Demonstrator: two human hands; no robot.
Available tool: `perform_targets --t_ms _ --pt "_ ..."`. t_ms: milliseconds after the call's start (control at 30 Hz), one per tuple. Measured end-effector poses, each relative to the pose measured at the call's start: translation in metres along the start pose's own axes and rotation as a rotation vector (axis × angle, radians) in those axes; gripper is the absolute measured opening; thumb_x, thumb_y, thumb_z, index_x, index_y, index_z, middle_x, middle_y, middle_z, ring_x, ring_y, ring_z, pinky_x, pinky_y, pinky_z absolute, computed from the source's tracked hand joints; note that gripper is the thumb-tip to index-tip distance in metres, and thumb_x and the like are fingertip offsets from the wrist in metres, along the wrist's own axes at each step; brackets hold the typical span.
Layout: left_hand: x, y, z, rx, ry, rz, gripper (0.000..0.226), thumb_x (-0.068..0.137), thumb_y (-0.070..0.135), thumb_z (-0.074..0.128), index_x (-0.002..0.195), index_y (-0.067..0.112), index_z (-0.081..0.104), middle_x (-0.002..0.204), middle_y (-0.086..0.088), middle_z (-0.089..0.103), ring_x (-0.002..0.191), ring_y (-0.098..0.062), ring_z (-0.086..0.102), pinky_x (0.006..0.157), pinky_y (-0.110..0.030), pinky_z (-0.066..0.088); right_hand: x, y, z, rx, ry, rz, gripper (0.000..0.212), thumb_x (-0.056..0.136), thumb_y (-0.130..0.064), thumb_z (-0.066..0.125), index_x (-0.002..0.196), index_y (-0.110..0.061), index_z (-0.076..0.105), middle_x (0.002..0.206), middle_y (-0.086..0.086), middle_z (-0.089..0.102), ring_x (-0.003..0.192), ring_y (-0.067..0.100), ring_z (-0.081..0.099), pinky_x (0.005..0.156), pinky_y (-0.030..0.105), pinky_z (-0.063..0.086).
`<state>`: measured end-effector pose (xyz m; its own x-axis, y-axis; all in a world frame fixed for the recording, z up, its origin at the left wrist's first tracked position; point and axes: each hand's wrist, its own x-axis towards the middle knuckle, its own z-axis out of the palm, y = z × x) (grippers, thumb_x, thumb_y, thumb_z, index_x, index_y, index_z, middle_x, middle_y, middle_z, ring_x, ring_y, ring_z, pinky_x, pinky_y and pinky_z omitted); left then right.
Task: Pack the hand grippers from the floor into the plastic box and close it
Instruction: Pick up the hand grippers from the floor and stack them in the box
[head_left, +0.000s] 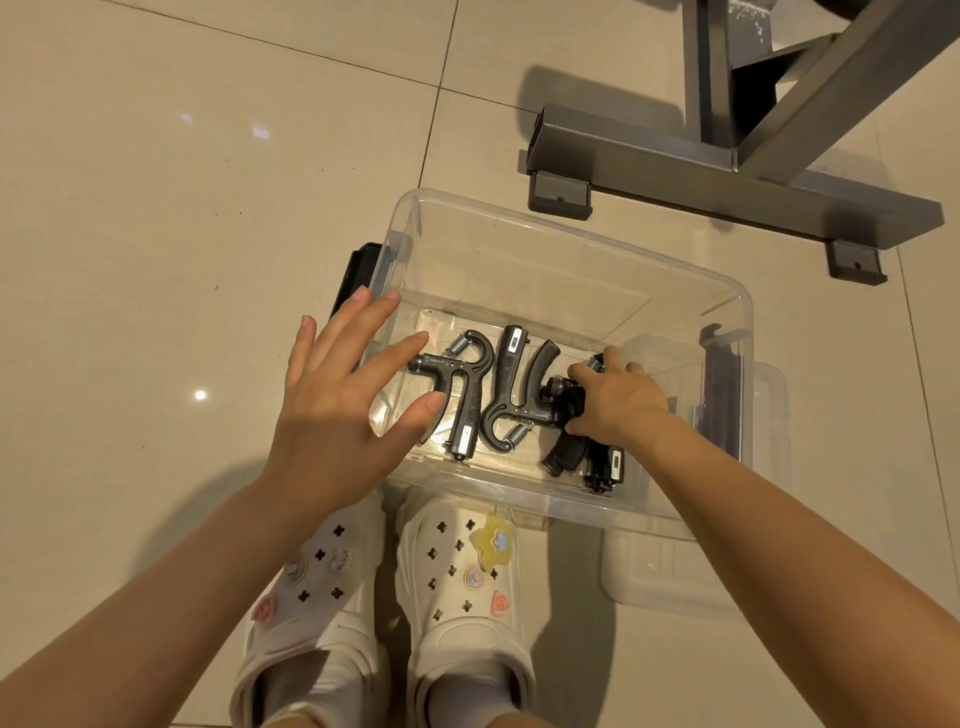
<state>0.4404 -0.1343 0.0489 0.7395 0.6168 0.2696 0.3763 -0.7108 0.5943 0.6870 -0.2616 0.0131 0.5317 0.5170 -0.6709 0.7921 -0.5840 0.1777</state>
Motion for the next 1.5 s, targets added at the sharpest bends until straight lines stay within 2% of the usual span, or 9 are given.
perform_targets --t_ms 233,333,467,600,800,933,1100,1200,1500 --pt "0.000 0.001 0.000 0.012 -0.003 0.008 0.049 0.088 0.047 0.050 0.123 0.014 0.062 0.146 -0.007 0.041 0.141 -0.022 0.026 0.114 -0.056 0.015 -0.006 0.003 0.005 0.010 0.043 -0.044 0.067 0.082 -0.049 0.063 0.139 -0.029 0.033 0.149 0.011 0.018 0.127 0.035 0.035 0.093 0.040 0.042" --pt "0.000 0.001 0.000 0.013 -0.005 0.009 0.050 0.088 0.047 0.050 0.123 0.013 0.062 0.145 -0.008 0.041 0.141 -0.022 0.026 0.114 -0.056 0.015 -0.007 0.007 0.008 -0.003 0.057 -0.073 0.068 0.085 -0.052 0.059 0.142 -0.031 0.028 0.153 0.013 0.012 0.131 0.037 0.031 0.100 0.041 0.037" --pt "0.000 0.001 0.000 0.018 -0.008 0.007 0.050 0.088 0.047 0.049 0.123 0.014 0.062 0.145 -0.008 0.041 0.141 -0.023 0.027 0.113 -0.057 0.015 -0.009 0.012 0.011 -0.056 -0.021 -0.104 0.088 0.080 -0.070 0.051 0.149 -0.035 0.009 0.158 0.013 -0.009 0.142 0.038 0.010 0.113 0.044 0.022" --pt "0.000 0.000 0.000 0.023 -0.004 0.011 0.049 0.088 0.047 0.049 0.123 0.014 0.062 0.145 -0.008 0.041 0.141 -0.022 0.027 0.114 -0.055 0.014 -0.011 0.010 0.007 -0.090 -0.057 -0.103 0.105 0.067 -0.080 0.054 0.150 -0.033 0.008 0.158 0.013 -0.010 0.143 0.037 0.007 0.113 0.045 0.021" --pt "0.000 -0.001 0.001 0.022 0.002 0.009 0.050 0.089 0.048 0.047 0.123 0.015 0.061 0.146 -0.006 0.041 0.141 -0.021 0.027 0.115 -0.055 0.014 -0.015 0.010 0.005 -0.073 -0.056 -0.089 0.103 0.068 -0.074 0.060 0.150 -0.033 0.011 0.158 0.011 -0.007 0.143 0.035 0.008 0.110 0.046 0.027" --pt "0.000 0.001 0.001 0.018 -0.004 -0.016 0.051 0.086 0.049 0.048 0.124 0.018 0.060 0.147 -0.003 0.039 0.142 -0.017 0.024 0.116 -0.052 0.010 -0.017 0.010 0.002 -0.023 -0.040 -0.092 0.104 0.072 -0.069 0.063 0.150 -0.035 0.003 0.158 0.010 -0.011 0.144 0.035 0.007 0.111 0.046 0.027" --pt "0.002 0.005 -0.012 0.105 -0.129 -0.059 0.065 0.084 0.063 0.036 0.139 0.030 0.043 0.155 0.006 0.023 0.144 -0.008 0.006 0.117 -0.048 -0.003 -0.051 0.000 -0.030 0.027 0.119 -0.290 0.095 0.080 -0.054 0.065 0.150 -0.034 0.004 0.159 0.004 -0.011 0.145 0.029 0.006 0.114 0.043 0.025" --pt "-0.005 0.009 -0.035 0.167 -0.132 -0.028 0.068 0.084 0.065 0.036 0.141 0.029 0.039 0.155 0.001 0.025 0.144 -0.015 0.017 0.116 -0.051 0.000 -0.091 -0.015 -0.061 -0.034 0.278 -0.473 0.080 0.086 -0.042 0.063 0.150 -0.028 0.016 0.160 0.003 -0.004 0.145 0.023 0.008 0.113 0.037 0.023" --pt "-0.088 0.020 -0.183 0.282 0.113 -0.219 0.072 0.078 0.067 0.040 0.132 0.022 0.052 0.148 -0.005 0.037 0.141 -0.024 0.023 0.113 -0.052 0.012 -0.225 -0.096 -0.148 -0.290 0.538 -0.772 0.072 0.089 -0.038 0.060 0.149 -0.028 0.020 0.159 0.002 0.003 0.144 0.024 0.014 0.111 0.039 0.031"
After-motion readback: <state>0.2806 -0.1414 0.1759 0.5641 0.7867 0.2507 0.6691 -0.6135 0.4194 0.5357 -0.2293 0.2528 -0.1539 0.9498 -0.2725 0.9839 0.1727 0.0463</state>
